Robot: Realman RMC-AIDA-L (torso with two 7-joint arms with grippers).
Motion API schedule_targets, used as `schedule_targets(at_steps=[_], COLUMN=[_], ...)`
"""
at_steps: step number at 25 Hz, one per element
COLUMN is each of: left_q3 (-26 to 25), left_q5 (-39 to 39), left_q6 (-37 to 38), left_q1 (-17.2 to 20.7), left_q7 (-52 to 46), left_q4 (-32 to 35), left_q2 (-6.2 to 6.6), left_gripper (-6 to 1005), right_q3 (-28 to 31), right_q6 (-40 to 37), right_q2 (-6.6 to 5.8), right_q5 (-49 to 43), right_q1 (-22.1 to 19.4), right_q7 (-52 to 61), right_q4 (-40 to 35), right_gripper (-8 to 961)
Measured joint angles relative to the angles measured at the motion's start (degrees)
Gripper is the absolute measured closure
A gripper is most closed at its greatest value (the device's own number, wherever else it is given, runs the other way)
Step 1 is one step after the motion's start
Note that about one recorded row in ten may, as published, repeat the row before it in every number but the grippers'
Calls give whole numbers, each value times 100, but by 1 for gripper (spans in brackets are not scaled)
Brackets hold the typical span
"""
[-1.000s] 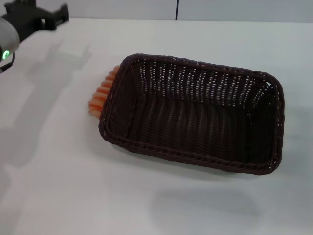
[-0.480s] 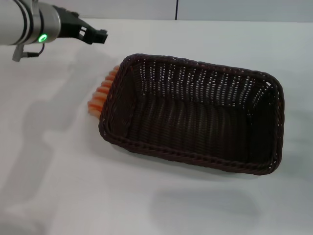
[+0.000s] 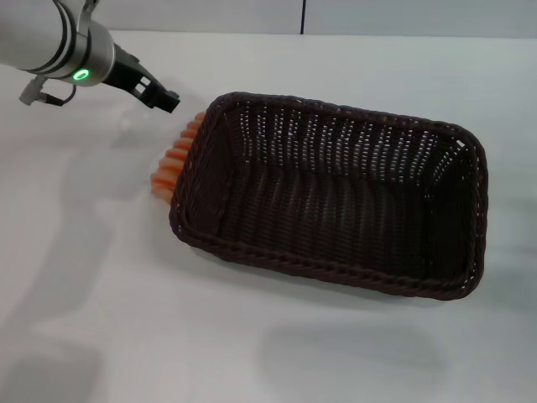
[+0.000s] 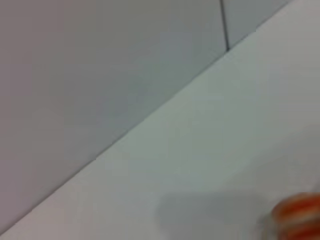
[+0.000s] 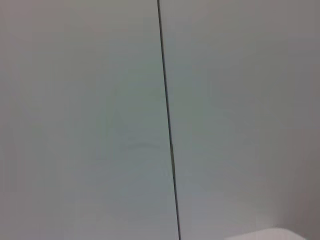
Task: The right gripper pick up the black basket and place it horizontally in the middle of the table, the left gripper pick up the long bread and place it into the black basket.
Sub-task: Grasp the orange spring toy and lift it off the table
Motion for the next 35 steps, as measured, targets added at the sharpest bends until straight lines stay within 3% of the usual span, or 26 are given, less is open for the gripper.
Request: schedule_targets(at_steps=[7,19,25,35], left_q3=[99,188,192,201], left_q5=[302,-12,-174,-208], left_q6=[-29,-524,-622,-588], left_q1=[-334,-522,-595,-753], left_q7=[22,-4,80,112], left_q4=[552,479,582,990], left_q2=[-19,-36,-33,-32], left_gripper=[222,295,197,198], right_q3=[17,18,14,-1], right_q6=[-167,-314,-444,-562], right_q2=[-41,-90,-132,-189], right_q5=[-4,-10,-11,-15], right_q1=[33,32,59,98], right_q7=[103,238,242,246], right_q4=[57,57,28,10], right_gripper=[169,168,169,169])
